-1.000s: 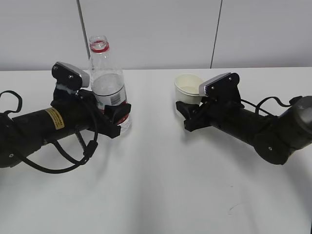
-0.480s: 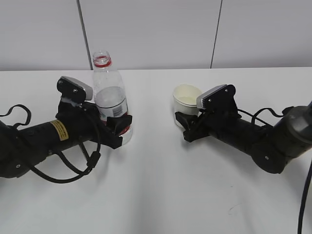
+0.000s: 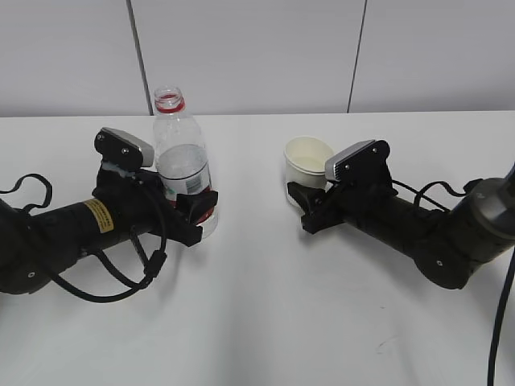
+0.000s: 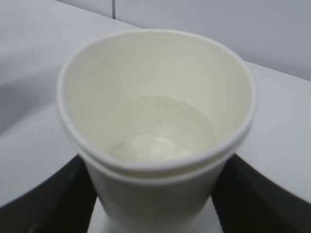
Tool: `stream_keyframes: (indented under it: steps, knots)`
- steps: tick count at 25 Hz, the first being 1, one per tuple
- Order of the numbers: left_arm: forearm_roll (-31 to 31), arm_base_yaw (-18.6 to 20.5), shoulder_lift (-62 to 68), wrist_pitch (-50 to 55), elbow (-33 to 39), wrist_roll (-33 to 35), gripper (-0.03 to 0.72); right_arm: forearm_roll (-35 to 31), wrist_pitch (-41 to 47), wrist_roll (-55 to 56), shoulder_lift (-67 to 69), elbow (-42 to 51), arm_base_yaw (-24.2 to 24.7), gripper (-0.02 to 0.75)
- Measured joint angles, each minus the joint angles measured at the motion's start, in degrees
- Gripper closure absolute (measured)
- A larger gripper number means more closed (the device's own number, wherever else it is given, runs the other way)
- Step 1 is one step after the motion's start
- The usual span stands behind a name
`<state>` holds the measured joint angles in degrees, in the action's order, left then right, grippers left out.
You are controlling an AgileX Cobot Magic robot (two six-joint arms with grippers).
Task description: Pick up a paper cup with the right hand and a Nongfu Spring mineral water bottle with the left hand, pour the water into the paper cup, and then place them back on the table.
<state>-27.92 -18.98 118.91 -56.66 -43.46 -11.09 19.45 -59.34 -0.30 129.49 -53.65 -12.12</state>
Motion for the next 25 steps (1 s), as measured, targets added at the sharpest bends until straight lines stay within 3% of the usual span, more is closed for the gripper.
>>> stream_keyframes:
  steps: [4, 11, 15, 25]
  knots:
    - [0.12, 0.0, 0.0, 0.0, 0.0, 0.4, 0.27, 0.0, 0.0, 0.0, 0.0, 0.0, 0.0, 0.222]
    - [0.36, 0.0, 0.0, 0.63, -0.02, 0.52, 0.215, 0.0, -0.89, 0.0, 0.0, 0.0, 0.0, 0.097]
    - [0.36, 0.0, -0.06, 1.86, -0.21, 0.52, 0.167, -0.1, -1.35, 0.0, 0.0, 0.35, 0.0, 0.088]
    - [-1.91, 0.0, -2.16, 7.55, -0.27, 0.52, 0.157, -3.97, -4.14, -0.1, -2.35, 7.51, 0.0, 0.092]
